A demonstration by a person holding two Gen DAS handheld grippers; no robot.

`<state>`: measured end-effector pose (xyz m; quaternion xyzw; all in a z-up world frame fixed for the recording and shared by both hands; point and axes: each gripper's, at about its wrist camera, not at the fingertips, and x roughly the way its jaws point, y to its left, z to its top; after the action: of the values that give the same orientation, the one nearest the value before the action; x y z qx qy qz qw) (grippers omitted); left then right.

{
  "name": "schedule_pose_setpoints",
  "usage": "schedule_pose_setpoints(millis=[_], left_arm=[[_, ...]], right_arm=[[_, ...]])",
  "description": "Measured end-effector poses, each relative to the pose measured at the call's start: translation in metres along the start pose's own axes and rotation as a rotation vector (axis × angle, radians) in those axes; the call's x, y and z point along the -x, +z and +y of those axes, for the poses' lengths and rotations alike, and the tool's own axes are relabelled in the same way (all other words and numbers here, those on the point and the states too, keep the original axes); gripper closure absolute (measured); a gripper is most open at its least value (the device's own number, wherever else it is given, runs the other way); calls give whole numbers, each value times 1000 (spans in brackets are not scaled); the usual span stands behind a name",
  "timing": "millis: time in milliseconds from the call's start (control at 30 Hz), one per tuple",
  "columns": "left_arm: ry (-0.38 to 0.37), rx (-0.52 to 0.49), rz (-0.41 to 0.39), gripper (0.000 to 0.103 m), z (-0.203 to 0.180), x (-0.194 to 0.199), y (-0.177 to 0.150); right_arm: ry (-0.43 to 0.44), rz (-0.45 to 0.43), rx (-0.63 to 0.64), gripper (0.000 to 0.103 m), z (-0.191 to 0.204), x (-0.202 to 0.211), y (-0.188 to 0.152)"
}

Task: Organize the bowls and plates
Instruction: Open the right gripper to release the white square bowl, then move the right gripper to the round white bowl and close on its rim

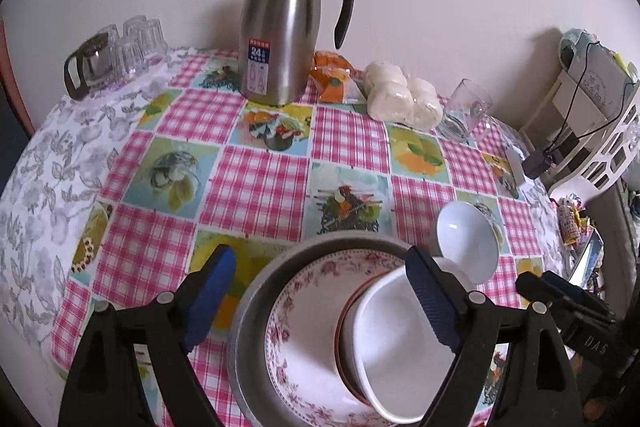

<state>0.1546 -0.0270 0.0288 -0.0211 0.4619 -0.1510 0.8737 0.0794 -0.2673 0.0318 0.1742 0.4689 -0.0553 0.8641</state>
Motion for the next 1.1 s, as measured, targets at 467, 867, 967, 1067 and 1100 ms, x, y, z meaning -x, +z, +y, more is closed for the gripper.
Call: schedule_pose_setpoints(millis=[467, 867, 967, 1067, 1100], left_arm=[[5, -18, -49, 9, -20, -14, 23], [-51, -82, 79, 9, -72, -35, 62], [-13, -120, 134, 9, -91, -46, 74], [-8, -134, 202, 9, -107, -63, 81], [9, -146, 216, 9, -113, -69, 81]], right_arm=[[-69, -6, -144, 14, -55, -18, 20], [-45, 57, -182, 14, -86, -56, 28], [-40, 69, -188, 14, -92, -69, 27], [-31, 89, -209, 14, -99, -81, 26], [-32, 93, -214, 14, -100, -84, 25]])
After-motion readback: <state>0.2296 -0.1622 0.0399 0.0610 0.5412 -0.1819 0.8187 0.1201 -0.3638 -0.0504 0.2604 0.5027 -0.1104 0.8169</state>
